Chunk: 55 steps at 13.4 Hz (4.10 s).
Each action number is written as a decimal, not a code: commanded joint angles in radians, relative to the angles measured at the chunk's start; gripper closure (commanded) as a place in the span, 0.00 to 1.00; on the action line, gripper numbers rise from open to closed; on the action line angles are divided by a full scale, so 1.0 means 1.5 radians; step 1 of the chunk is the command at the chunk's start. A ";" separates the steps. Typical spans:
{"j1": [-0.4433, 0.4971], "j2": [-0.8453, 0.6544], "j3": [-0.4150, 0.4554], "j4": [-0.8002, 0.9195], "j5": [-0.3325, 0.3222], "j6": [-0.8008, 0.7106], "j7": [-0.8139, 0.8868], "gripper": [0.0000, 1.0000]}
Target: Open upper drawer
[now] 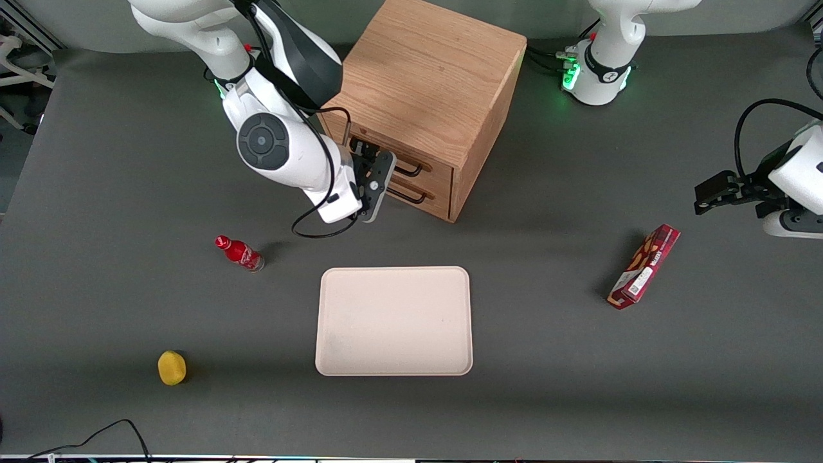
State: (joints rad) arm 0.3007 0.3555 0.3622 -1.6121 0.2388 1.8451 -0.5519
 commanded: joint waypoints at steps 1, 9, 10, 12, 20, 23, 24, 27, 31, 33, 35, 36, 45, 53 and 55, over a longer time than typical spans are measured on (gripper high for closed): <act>0.020 0.003 -0.003 -0.009 0.013 0.026 0.020 0.00; 0.030 0.009 -0.003 -0.023 0.013 0.038 0.029 0.00; 0.030 0.010 -0.003 -0.027 0.013 0.040 0.029 0.00; 0.029 0.009 -0.003 -0.035 0.013 0.047 0.028 0.00; 0.033 0.018 -0.003 -0.069 0.001 0.090 0.023 0.00; 0.033 0.023 -0.003 -0.069 -0.009 0.094 0.020 0.00; 0.033 0.029 -0.003 -0.068 -0.009 0.095 0.020 0.00; 0.032 0.034 -0.003 -0.067 -0.020 0.095 0.020 0.00; 0.022 0.038 -0.003 -0.062 -0.025 0.095 0.019 0.00; 0.020 0.038 -0.005 -0.056 -0.029 0.094 0.019 0.00; 0.019 0.038 -0.009 -0.047 -0.035 0.093 0.018 0.00; 0.019 0.042 -0.010 -0.043 -0.036 0.092 0.012 0.00; 0.017 0.057 -0.014 -0.006 -0.056 0.088 0.011 0.00; -0.006 0.075 -0.014 0.025 -0.063 0.087 -0.008 0.00; -0.014 0.076 -0.014 0.033 -0.063 0.086 -0.016 0.00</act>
State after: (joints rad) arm 0.2927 0.4499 0.3344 -1.5997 0.1574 1.9827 -0.5505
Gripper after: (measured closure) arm 0.000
